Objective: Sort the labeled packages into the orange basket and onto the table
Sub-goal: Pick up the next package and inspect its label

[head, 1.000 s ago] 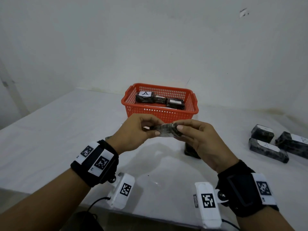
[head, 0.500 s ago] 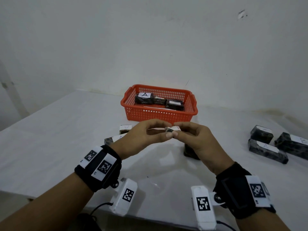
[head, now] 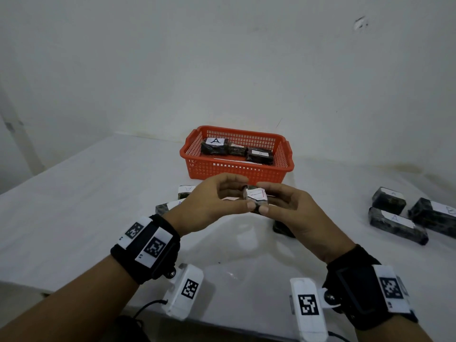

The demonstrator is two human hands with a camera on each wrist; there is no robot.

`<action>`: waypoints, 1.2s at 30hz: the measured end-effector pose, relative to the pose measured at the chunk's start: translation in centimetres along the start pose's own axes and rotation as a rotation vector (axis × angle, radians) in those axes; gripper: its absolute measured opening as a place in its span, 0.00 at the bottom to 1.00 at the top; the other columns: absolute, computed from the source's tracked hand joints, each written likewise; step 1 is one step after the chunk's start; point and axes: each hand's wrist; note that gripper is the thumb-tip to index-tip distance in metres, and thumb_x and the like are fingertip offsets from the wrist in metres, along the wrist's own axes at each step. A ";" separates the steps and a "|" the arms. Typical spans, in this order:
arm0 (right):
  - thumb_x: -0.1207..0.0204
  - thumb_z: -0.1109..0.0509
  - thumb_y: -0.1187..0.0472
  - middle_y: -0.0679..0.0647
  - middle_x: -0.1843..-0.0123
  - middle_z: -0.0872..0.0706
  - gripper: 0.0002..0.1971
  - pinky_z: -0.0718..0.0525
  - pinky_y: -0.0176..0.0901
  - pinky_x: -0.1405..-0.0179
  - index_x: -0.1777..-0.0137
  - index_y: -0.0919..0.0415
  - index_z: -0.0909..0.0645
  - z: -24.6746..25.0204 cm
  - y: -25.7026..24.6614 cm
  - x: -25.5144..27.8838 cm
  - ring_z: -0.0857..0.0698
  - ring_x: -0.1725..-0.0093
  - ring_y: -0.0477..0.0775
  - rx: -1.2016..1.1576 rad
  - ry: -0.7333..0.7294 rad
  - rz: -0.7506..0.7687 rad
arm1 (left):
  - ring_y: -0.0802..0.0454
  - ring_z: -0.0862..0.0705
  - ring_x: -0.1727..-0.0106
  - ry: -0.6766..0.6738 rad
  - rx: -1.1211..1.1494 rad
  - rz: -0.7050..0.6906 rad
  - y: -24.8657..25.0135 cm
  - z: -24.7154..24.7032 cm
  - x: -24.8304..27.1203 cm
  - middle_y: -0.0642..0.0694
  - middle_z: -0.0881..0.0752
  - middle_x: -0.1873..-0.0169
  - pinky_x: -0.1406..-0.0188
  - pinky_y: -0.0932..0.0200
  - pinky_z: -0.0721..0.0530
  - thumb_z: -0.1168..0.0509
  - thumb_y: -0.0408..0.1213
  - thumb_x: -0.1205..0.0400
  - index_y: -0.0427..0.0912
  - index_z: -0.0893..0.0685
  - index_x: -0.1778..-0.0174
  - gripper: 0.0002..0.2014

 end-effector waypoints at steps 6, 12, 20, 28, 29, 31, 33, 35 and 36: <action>0.33 0.15 0.59 0.52 0.36 0.06 0.30 0.10 0.45 0.35 0.29 0.57 0.15 0.0 -0.1 0.1 0.08 0.34 0.52 0.008 0.041 0.031 | 0.55 0.12 0.31 -0.013 0.038 0.001 -0.1 -0.1 0.2 0.53 0.11 0.33 0.30 0.49 0.13 0.15 0.49 0.36 0.50 0.20 0.28 0.39; 0.20 0.24 0.58 0.55 0.40 0.05 0.21 0.06 0.51 0.51 0.28 0.55 0.17 -0.9 -0.7 -0.5 0.04 0.44 0.61 -0.178 0.117 -0.110 | 0.56 0.15 0.27 -0.034 0.055 -0.046 0.1 -0.4 0.4 0.51 0.13 0.31 0.27 0.51 0.15 0.16 0.25 0.30 0.46 0.22 0.25 0.38; 0.23 0.19 0.65 0.54 0.49 0.03 0.17 0.06 0.47 0.63 0.36 0.56 0.15 -1.1 -0.2 -0.6 0.03 0.52 0.56 0.006 0.211 -0.057 | 0.61 0.09 0.40 0.172 -0.085 -0.106 0.7 -1.5 0.0 0.57 0.08 0.40 0.39 0.58 0.09 0.21 0.42 0.22 0.49 0.14 0.28 0.25; 0.22 0.29 0.38 0.51 0.39 0.06 0.24 0.14 0.53 0.30 0.33 0.53 0.12 -1.3 -0.4 -0.7 0.08 0.36 0.58 -0.038 0.124 -0.181 | 0.54 0.06 0.47 0.227 0.057 -0.271 0.1 -2.2 0.1 0.52 0.05 0.53 0.50 0.64 0.10 0.26 0.17 0.22 0.45 0.09 0.48 0.17; 0.18 0.30 0.41 0.52 0.40 0.05 0.23 0.14 0.54 0.29 0.33 0.55 0.12 -1.4 -0.6 -0.7 0.08 0.36 0.59 -0.046 0.110 -0.196 | 0.53 0.06 0.47 0.221 0.064 -0.286 0.2 -2.3 0.2 0.52 0.05 0.53 0.50 0.64 0.10 0.26 0.16 0.22 0.44 0.09 0.48 0.17; 0.13 0.32 0.47 0.56 0.42 0.04 0.18 0.13 0.54 0.28 0.34 0.58 0.11 -1.5 -0.8 -0.8 0.07 0.38 0.59 -0.066 0.093 -0.191 | 0.51 0.06 0.45 0.213 0.066 -0.312 0.3 -2.2 0.3 0.49 0.05 0.50 0.46 0.59 0.09 0.26 0.18 0.22 0.45 0.09 0.47 0.16; 0.13 0.32 0.49 0.57 0.42 0.04 0.17 0.13 0.54 0.29 0.35 0.59 0.10 -1.3 -0.8 -0.7 0.06 0.39 0.58 -0.058 0.095 -0.152 | 0.50 0.08 0.39 0.184 0.042 -0.295 0.3 -2.0 0.3 0.48 0.06 0.44 0.38 0.50 0.10 0.23 0.28 0.20 0.47 0.09 0.41 0.14; 0.19 0.28 0.47 0.57 0.42 0.04 0.20 0.12 0.53 0.29 0.36 0.61 0.09 -1.0 -1.0 -0.6 0.06 0.39 0.57 -0.047 0.092 -0.111 | 0.54 0.11 0.34 0.128 0.003 -0.213 0.4 -1.9 0.3 0.52 0.08 0.40 0.31 0.48 0.13 0.25 0.48 0.19 0.50 0.11 0.35 0.16; 0.22 0.26 0.46 0.57 0.42 0.04 0.22 0.12 0.52 0.30 0.37 0.62 0.09 -0.9 -1.1 -0.6 0.06 0.38 0.56 -0.041 0.086 -0.099 | 0.53 0.11 0.35 0.093 -0.019 -0.166 0.4 -1.8 0.3 0.52 0.08 0.39 0.30 0.46 0.13 0.29 0.56 0.18 0.50 0.11 0.35 0.19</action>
Point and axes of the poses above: each hand's wrist, its own x-axis away from the middle knuckle, its own z-axis out of the back of the hand, y = z × x
